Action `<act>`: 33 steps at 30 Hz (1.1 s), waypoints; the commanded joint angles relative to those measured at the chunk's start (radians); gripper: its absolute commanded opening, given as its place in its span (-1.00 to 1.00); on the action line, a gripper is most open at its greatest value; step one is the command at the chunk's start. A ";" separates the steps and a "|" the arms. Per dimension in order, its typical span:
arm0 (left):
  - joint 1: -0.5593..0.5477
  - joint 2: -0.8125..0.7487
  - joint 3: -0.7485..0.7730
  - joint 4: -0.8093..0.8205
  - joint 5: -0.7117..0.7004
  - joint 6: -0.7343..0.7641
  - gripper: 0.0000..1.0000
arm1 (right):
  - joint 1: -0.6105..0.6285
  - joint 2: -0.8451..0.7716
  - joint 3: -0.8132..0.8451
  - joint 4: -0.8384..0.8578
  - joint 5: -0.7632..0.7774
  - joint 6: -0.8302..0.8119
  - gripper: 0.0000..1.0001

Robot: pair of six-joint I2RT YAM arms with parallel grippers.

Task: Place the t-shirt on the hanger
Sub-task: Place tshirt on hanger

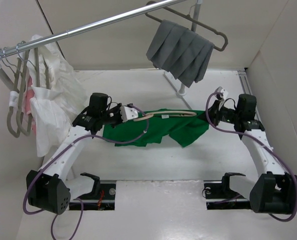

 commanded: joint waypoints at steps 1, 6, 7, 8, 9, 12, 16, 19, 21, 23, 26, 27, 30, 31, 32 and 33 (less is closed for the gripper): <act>0.058 0.011 -0.013 0.001 -0.342 0.005 -1.00 | -0.081 0.022 0.142 -0.233 0.003 -0.226 -1.00; 0.058 0.032 -0.091 0.060 -0.434 0.119 -1.00 | -0.070 0.048 0.294 -0.406 -0.102 -0.300 -1.00; 0.058 0.032 -0.105 0.073 -0.443 0.136 -1.00 | -0.057 0.048 0.338 -0.426 -0.076 -0.313 -1.00; 0.058 0.041 -0.105 0.082 -0.453 0.145 -1.00 | -0.057 0.048 0.358 -0.449 -0.037 -0.314 -1.00; 0.058 0.041 -0.105 0.082 -0.453 0.145 -1.00 | -0.057 0.048 0.374 -0.477 0.037 -0.330 -1.00; 0.077 0.061 -0.094 0.047 -0.416 0.113 -1.00 | -0.069 0.068 0.395 -0.551 0.060 -0.356 -1.00; 0.077 0.061 -0.091 0.036 -0.416 0.113 -1.00 | -0.080 0.125 0.409 -0.598 0.107 -0.357 -1.00; 0.077 0.071 -0.091 0.036 -0.440 0.113 -1.00 | -0.080 0.148 0.449 -0.635 0.176 -0.347 -1.00; 0.077 0.080 -0.091 0.036 -0.453 0.098 -1.00 | -0.080 0.184 0.496 -0.707 0.398 -0.335 -1.00; 0.086 0.103 -0.080 0.024 -0.453 0.081 -1.00 | -0.080 0.185 0.506 -0.721 0.446 -0.346 -1.00; 0.086 0.103 -0.068 0.013 -0.440 0.081 -1.00 | -0.093 0.175 0.516 -0.712 0.408 -0.357 -1.00; 0.086 0.103 -0.068 0.013 -0.440 0.081 -1.00 | -0.093 0.175 0.517 -0.712 0.440 -0.340 -1.00; 0.086 0.103 -0.068 0.013 -0.453 0.092 -1.00 | -0.103 0.175 0.526 -0.712 0.388 -0.356 -1.00; 0.086 0.103 -0.077 0.013 -0.453 0.092 -1.00 | -0.103 0.175 0.526 -0.721 0.292 -0.384 -1.00; 0.086 0.103 -0.077 0.030 -0.469 0.092 -1.00 | -0.103 0.175 0.515 -0.721 0.170 -0.456 -1.00; 0.086 0.103 -0.086 0.030 -0.489 0.092 -1.00 | -0.093 0.175 0.506 -0.721 -0.050 -0.473 -1.00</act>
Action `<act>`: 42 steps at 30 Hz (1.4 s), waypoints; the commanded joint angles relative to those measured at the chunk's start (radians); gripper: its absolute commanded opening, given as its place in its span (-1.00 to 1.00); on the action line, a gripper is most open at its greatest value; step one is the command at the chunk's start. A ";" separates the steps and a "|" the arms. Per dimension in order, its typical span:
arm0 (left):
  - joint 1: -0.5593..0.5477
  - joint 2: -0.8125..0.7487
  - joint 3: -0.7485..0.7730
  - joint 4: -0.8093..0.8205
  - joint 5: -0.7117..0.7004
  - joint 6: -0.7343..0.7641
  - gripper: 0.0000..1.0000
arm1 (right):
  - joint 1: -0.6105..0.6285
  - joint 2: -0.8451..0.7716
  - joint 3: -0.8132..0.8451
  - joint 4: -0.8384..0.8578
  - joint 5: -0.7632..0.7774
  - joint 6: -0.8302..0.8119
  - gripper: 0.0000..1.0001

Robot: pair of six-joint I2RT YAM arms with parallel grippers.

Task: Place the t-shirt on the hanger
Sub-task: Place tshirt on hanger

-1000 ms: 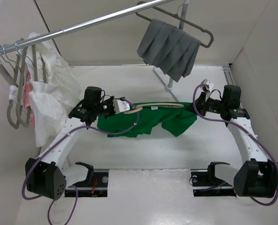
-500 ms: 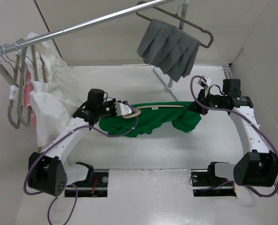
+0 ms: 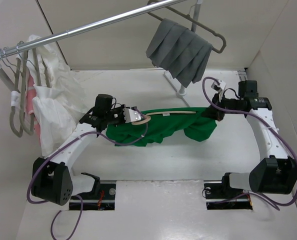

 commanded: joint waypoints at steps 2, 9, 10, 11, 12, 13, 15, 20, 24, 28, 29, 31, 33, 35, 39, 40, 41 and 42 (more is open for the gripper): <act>0.100 0.004 -0.029 -0.131 -0.409 -0.023 -1.00 | -0.009 -0.058 0.040 0.063 -0.307 -0.121 -1.00; -0.012 0.017 0.063 -0.198 -0.321 -0.122 -1.00 | 0.269 -0.010 0.092 0.095 -0.206 -0.110 -1.00; -0.012 0.029 0.090 -0.236 -0.298 -0.145 -1.00 | 0.270 -0.001 0.092 0.095 -0.194 -0.101 -1.00; -0.022 0.029 0.115 -0.252 -0.250 -0.173 -1.00 | 0.270 -0.001 0.082 0.095 -0.204 -0.101 -1.00; -0.023 0.040 0.156 -0.264 -0.230 -0.199 -1.00 | 0.270 0.011 0.082 0.095 -0.226 -0.101 -1.00; -0.023 0.040 0.173 -0.275 -0.219 -0.246 -1.00 | 0.270 0.011 0.073 0.075 -0.243 -0.137 -1.00; -0.010 0.049 0.198 -0.286 -0.219 -0.277 -1.00 | 0.255 0.001 0.073 0.026 -0.188 -0.147 -1.00; 0.117 0.049 0.209 -0.213 -0.191 -0.327 -1.00 | -0.009 -0.009 -0.018 -0.018 -0.118 -0.134 -1.00; 0.135 0.049 0.189 -0.182 -0.262 -0.327 -1.00 | -0.062 -0.019 -0.043 -0.006 -0.165 -0.122 -1.00; 0.135 0.049 0.189 -0.157 -0.284 -0.345 -1.00 | -0.039 -0.019 -0.015 -0.006 -0.234 -0.144 -1.00; 0.135 0.049 0.189 -0.157 -0.284 -0.357 -1.00 | -0.025 -0.019 -0.015 -0.027 -0.212 -0.144 -1.00; 0.155 0.073 0.225 -0.157 -0.264 -0.403 -1.00 | 0.015 -0.006 0.022 -0.060 -0.113 -0.135 -1.00; 0.181 0.092 0.284 -0.175 -0.201 -0.440 -1.00 | 0.038 0.008 0.033 -0.096 0.065 -0.121 -1.00; 0.195 0.092 0.313 -0.197 -0.137 -0.451 -1.00 | 0.052 0.031 0.014 -0.097 0.130 -0.096 -1.00; 0.195 0.092 0.365 -0.247 0.006 -0.469 -1.00 | 0.052 0.059 -0.004 -0.097 0.295 -0.049 -1.00; 0.195 0.092 0.376 -0.248 0.021 -0.469 -1.00 | 0.052 0.069 -0.004 -0.097 0.305 -0.049 -1.00; 0.195 0.092 0.376 -0.258 0.022 -0.469 -1.00 | 0.052 0.070 -0.004 -0.097 0.288 -0.049 -1.00; 0.195 0.092 0.376 -0.267 0.055 -0.480 -1.00 | 0.052 0.070 -0.004 -0.097 0.297 -0.049 -1.00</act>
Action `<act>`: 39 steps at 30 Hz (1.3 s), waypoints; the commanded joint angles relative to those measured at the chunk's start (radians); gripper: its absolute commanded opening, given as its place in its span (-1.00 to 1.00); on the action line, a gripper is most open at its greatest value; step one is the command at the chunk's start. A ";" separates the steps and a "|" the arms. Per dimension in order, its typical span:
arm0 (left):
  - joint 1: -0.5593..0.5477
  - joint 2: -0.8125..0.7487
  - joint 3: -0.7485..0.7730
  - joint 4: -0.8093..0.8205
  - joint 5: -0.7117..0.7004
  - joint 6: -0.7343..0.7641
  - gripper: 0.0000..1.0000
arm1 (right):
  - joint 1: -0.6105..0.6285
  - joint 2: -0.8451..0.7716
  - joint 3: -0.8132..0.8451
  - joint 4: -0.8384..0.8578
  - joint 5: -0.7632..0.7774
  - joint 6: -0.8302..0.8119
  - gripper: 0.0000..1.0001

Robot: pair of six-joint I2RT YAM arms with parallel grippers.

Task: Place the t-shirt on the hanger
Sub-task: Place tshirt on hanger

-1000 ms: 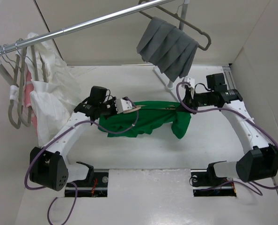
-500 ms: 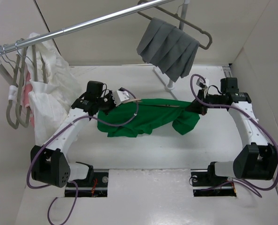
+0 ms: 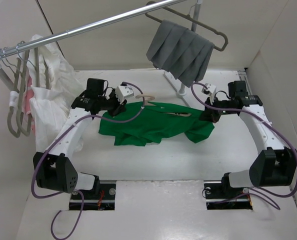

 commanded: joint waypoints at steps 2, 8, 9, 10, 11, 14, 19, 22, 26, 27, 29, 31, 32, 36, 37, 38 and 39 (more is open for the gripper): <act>0.087 -0.023 0.060 0.005 -0.058 -0.102 -1.00 | -0.037 0.001 0.028 -0.093 0.231 0.042 -1.00; 0.052 -0.053 0.000 -0.041 -0.026 -0.055 -1.00 | -0.025 0.022 0.053 -0.058 0.233 0.027 -1.00; 0.035 -0.053 -0.020 -0.041 -0.047 -0.023 -1.00 | 0.006 0.022 0.062 -0.058 0.206 0.007 -1.00; 0.023 -0.076 -0.041 -0.050 -0.059 -0.002 -1.00 | 0.027 0.012 0.062 -0.046 0.181 -0.009 -1.00; 0.000 -0.076 -0.066 -0.050 -0.085 0.007 -1.00 | 0.050 0.012 0.062 -0.046 0.119 -0.025 -1.00; -0.009 -0.092 -0.135 -0.015 -0.098 -0.027 -1.00 | 0.132 0.001 0.062 -0.046 0.044 -0.042 -1.00; 0.109 -0.102 -0.111 0.050 -0.024 -0.093 -1.00 | 0.103 0.099 0.039 -0.092 0.341 0.082 -1.00; 0.120 -0.121 -0.097 0.089 -0.073 -0.093 -1.00 | 0.075 0.099 0.039 -0.061 0.363 0.106 -1.00; 0.129 -0.121 -0.066 0.123 -0.102 -0.105 -1.00 | 0.066 0.148 0.105 -0.113 0.558 0.116 -1.00; 0.129 -0.121 -0.066 0.139 -0.102 -0.105 -1.00 | 0.066 0.168 0.105 -0.113 0.611 0.137 -1.00; 0.129 -0.121 -0.036 0.151 -0.078 -0.133 -1.00 | 0.052 0.182 0.105 -0.103 0.644 0.146 -1.00; 0.129 -0.121 -0.022 0.151 -0.058 -0.151 -1.00 | 0.061 0.208 0.116 -0.093 0.655 0.146 -1.00; 0.129 -0.121 -0.022 0.151 -0.047 -0.162 -1.00 | 0.073 0.217 0.126 -0.093 0.617 0.117 -1.00; 0.109 -0.121 -0.058 0.151 -0.105 -0.133 -1.00 | 0.184 0.202 0.137 -0.075 0.462 -0.016 -1.00; 0.100 -0.133 -0.071 0.151 -0.118 -0.111 -1.00 | 0.234 0.179 0.137 -0.064 0.443 -0.028 -1.00; 0.089 -0.142 -0.083 0.125 -0.130 -0.047 -1.00 | 0.248 0.170 0.137 -0.064 0.423 -0.039 -1.00; 0.080 -0.142 -0.094 0.111 -0.130 -0.022 -1.00 | 0.248 0.159 0.137 -0.047 0.365 -0.039 -1.00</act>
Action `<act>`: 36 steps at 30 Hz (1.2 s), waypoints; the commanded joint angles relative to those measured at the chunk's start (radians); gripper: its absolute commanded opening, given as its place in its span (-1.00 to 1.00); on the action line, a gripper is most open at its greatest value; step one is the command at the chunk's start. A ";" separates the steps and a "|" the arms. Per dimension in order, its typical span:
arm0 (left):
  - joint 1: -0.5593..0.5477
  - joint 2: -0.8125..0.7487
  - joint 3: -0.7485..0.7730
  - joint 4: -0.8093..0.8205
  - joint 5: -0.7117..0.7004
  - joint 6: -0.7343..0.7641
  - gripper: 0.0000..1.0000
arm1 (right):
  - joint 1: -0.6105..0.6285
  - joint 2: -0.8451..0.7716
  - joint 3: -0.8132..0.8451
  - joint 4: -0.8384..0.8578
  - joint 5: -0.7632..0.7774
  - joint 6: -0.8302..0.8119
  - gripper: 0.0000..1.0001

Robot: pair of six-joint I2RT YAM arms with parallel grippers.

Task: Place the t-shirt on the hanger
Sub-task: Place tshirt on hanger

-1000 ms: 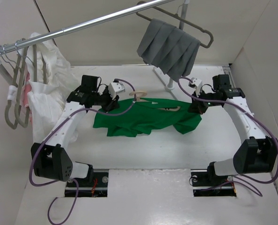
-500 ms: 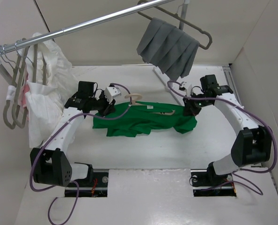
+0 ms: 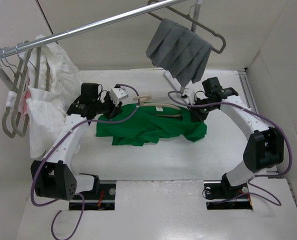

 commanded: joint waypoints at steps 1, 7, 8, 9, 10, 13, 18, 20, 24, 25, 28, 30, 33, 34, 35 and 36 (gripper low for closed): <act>0.024 -0.077 -0.011 0.041 -0.140 0.064 -1.00 | 0.025 -0.065 0.009 -0.024 -0.025 -0.075 -1.00; -0.036 -0.104 -0.043 -0.075 -0.068 0.201 -1.00 | 0.013 -0.137 0.000 0.052 -0.242 -0.075 -1.00; -0.045 -0.115 -0.055 -0.085 -0.068 0.201 -1.00 | 0.013 -0.146 0.000 0.066 -0.276 -0.086 -1.00; -0.054 -0.115 -0.069 -0.085 -0.068 0.201 -1.00 | 0.013 -0.162 0.000 0.066 -0.308 -0.095 -1.00; -0.063 -0.115 -0.069 -0.085 -0.068 0.201 -1.00 | 0.022 -0.162 0.000 0.081 -0.363 -0.095 -1.00; -0.073 -0.115 -0.078 -0.085 -0.053 0.187 -1.00 | 0.032 -0.176 -0.011 0.091 -0.382 -0.095 -0.96; -0.073 -0.115 -0.054 -0.117 0.036 0.160 -1.00 | -0.032 -0.133 -0.072 0.063 -0.289 -0.077 0.99; -0.073 -0.115 -0.043 -0.127 0.045 0.146 -1.00 | -0.032 -0.177 -0.072 0.092 -0.289 -0.066 1.00; -0.073 -0.106 -0.034 -0.154 0.116 0.146 -1.00 | 0.043 -0.355 -0.063 0.245 -0.223 0.001 1.00; -0.073 -0.106 -0.034 -0.154 0.116 0.146 -1.00 | 0.072 -0.387 -0.063 0.337 -0.223 0.012 1.00; -0.073 -0.097 -0.025 -0.163 0.127 0.146 -1.00 | 0.195 -0.465 -0.085 0.503 -0.243 0.078 1.00; -0.082 -0.097 -0.025 -0.163 0.127 0.156 -1.00 | 0.275 -0.446 -0.083 0.620 -0.258 0.106 1.00; -0.082 -0.087 -0.016 -0.172 0.127 0.157 -1.00 | 0.347 -0.351 -0.005 0.678 -0.282 0.120 0.97; -0.082 -0.087 -0.016 -0.172 0.127 0.157 -1.00 | 0.365 -0.322 0.023 0.687 -0.282 0.120 0.93; -0.082 -0.087 -0.016 -0.172 0.127 0.157 -1.00 | 0.379 -0.292 0.053 0.688 -0.311 0.120 0.84; -0.082 -0.087 -0.005 -0.172 0.118 0.157 -1.00 | 0.405 -0.234 0.105 0.688 -0.334 0.120 0.79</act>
